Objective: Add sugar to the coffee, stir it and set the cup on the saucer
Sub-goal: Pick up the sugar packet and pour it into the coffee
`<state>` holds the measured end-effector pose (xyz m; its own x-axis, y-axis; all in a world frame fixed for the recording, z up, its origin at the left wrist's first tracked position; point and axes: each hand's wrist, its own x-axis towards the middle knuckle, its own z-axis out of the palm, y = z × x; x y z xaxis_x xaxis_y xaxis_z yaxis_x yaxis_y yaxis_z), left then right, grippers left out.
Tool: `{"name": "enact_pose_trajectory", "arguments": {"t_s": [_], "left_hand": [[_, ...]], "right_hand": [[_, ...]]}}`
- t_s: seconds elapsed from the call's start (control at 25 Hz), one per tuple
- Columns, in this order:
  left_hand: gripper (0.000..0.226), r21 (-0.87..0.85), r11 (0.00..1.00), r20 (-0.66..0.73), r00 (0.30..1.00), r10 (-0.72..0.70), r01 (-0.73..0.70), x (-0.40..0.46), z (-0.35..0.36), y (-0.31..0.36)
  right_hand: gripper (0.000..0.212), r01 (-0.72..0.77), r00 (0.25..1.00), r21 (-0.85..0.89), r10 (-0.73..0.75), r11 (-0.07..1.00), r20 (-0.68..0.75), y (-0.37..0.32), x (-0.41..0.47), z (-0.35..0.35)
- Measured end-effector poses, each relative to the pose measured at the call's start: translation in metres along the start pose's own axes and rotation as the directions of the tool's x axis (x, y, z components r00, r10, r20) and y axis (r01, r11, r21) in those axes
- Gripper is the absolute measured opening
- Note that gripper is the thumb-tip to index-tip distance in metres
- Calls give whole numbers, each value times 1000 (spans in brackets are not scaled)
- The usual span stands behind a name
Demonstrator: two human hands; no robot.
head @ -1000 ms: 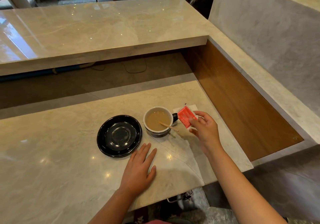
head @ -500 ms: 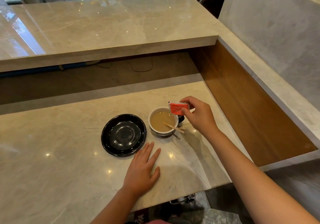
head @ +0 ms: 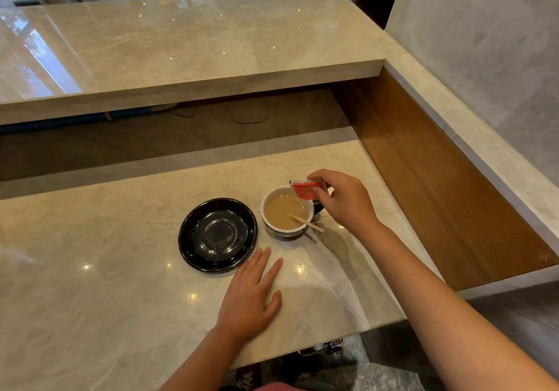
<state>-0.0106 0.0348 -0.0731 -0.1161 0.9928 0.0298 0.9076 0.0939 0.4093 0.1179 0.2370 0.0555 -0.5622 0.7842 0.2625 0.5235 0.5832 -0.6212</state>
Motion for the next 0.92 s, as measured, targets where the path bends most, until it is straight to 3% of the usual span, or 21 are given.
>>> {"name": "enact_pose_trajectory", "arguments": {"t_s": [0.08,0.16,0.2,0.28,0.36,0.52,0.6,0.68,0.76,0.84,0.92], "left_hand": [[60,-3,1000,-2,1000,-1,1,1,0,0],[60,-7,1000,-2,1000,1,-1,1,0,0],[60,-9,1000,-2,1000,5,-5,1,0,1],[60,-11,1000,-6,1000,13,-13,1,-1,1],[60,-11,1000,-14,1000,21,-21,1,-2,1],[60,-8,999,-23,999,35,-35,2,-4,3],[61,7,999,-18,999,34,-34,2,-5,3],[61,21,999,-13,999,32,-32,1,-4,2],[61,24,999,-6,1000,29,-29,1,-4,2],[61,28,999,1,1000,25,-25,1,-4,2],[62,33,999,3,1000,20,-20,2,-4,2]], "right_hand": [[18,-135,990,159,141,978,-27,1,0,3],[14,-314,938,383,347,869,-18,4,-2,5],[12,-395,892,520,451,757,20,5,-6,6],[8,-481,782,763,605,432,150,7,-16,8],[9,-445,716,886,648,135,261,10,-28,8],[14,-305,718,928,588,-214,372,22,-47,3],[15,-256,713,910,572,-325,405,26,-56,1],[8,-217,711,916,588,-337,385,30,-66,-1],[7,-185,692,946,648,-267,319,36,-78,-5],[13,-207,639,974,740,-96,209,46,-92,-9],[14,-341,567,919,823,197,34,54,-106,-13]]}}
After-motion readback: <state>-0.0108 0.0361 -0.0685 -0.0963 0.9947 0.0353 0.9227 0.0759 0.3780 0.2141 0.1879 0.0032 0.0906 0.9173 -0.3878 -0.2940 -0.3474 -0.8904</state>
